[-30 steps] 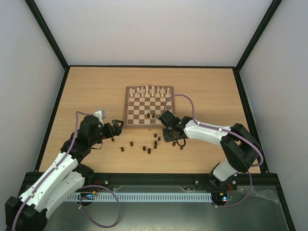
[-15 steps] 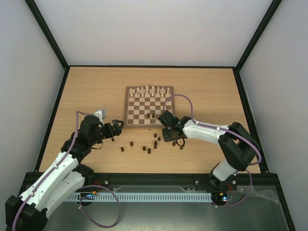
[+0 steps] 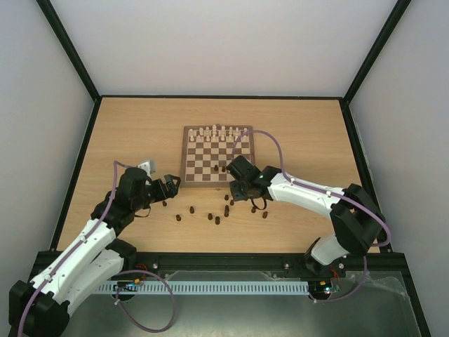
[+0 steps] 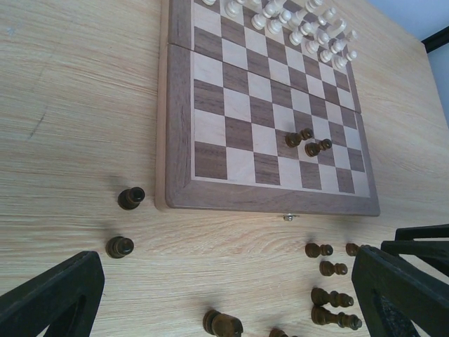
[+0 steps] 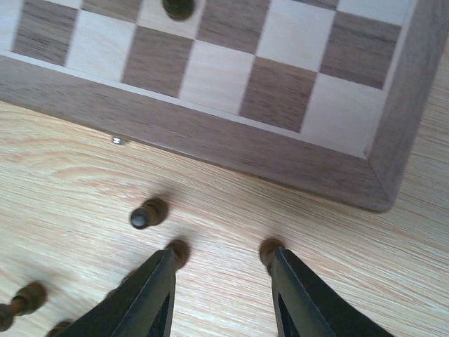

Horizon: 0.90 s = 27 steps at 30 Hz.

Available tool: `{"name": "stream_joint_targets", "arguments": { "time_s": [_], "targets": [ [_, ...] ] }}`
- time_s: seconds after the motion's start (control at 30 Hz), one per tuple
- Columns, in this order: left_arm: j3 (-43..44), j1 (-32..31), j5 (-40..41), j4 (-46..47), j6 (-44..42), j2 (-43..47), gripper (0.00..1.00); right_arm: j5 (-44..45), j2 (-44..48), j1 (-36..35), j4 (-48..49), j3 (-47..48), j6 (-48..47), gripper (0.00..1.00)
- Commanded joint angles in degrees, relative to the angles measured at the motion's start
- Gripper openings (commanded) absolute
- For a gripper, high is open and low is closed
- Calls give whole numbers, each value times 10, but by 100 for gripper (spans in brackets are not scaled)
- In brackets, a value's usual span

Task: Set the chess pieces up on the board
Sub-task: Pick up the chess piece at the center of the board.

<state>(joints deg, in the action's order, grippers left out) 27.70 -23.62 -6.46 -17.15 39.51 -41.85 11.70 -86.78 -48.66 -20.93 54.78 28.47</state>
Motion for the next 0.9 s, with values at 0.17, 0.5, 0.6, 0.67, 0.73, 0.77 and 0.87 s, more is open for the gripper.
{"name": "stream_joint_targets", "arguments": {
  "time_s": [0.17,0.5,0.6,0.67,0.73,0.77,0.87],
  "targets": [
    [9,-2,9,5,7,-6,99,-15,-14,-42,-43,26,-6,37],
    [4,-2,9,5,11,-2,99,-22,-50,-51,-31,17,-7,32],
    [4,-2,8,6,12,-3,99,-23,-63,-51,-24,15,-8,31],
    [3,-2,8,6,11,-4,100,-25,-72,-51,-21,16,-11,30],
    [3,-2,9,7,12,-5,100,-23,-82,-51,-19,22,-14,29],
    [2,-2,9,8,11,-5,100,-23,-86,-51,-20,24,-17,29],
    [2,-2,9,8,10,-6,100,-23,-98,-51,-21,31,-20,27]
  ]
}}
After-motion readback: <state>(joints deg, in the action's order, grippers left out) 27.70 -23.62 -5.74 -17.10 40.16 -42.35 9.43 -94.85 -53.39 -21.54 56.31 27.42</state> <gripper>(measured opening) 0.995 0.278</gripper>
